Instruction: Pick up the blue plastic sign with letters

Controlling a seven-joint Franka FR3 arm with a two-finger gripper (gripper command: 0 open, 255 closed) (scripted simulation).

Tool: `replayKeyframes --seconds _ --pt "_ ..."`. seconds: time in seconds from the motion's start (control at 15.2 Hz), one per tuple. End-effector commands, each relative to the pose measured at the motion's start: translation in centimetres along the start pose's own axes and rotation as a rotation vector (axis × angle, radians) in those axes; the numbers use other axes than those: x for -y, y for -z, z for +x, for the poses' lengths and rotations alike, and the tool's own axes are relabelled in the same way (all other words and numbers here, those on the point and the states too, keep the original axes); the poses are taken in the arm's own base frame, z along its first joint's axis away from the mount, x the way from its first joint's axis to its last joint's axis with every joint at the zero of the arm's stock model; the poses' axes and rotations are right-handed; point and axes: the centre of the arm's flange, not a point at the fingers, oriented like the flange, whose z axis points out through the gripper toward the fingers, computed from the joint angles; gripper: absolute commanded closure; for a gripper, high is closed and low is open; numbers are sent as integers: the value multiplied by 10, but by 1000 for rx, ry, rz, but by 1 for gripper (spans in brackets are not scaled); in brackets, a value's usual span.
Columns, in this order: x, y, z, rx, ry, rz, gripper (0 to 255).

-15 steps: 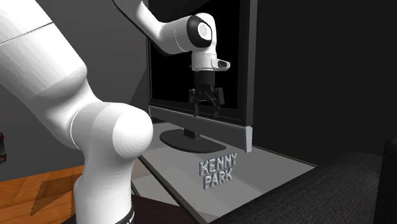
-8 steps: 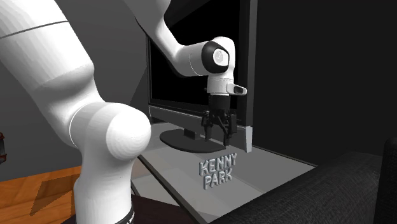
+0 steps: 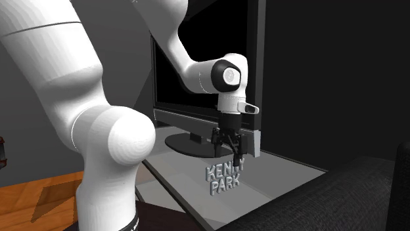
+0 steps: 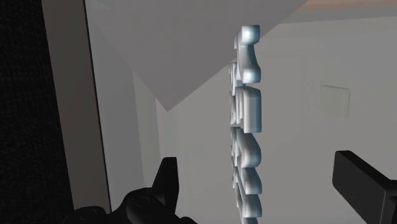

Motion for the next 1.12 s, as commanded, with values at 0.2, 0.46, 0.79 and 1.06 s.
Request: replayKeyframes --seconds 0.2,0.46,0.79,1.06 --pt "0 -14 1 -1 0 0 255" --pt "1 -14 1 -1 0 0 255" --pt "0 -13 1 -1 0 0 255" --pt "0 8 -1 -1 0 0 255"
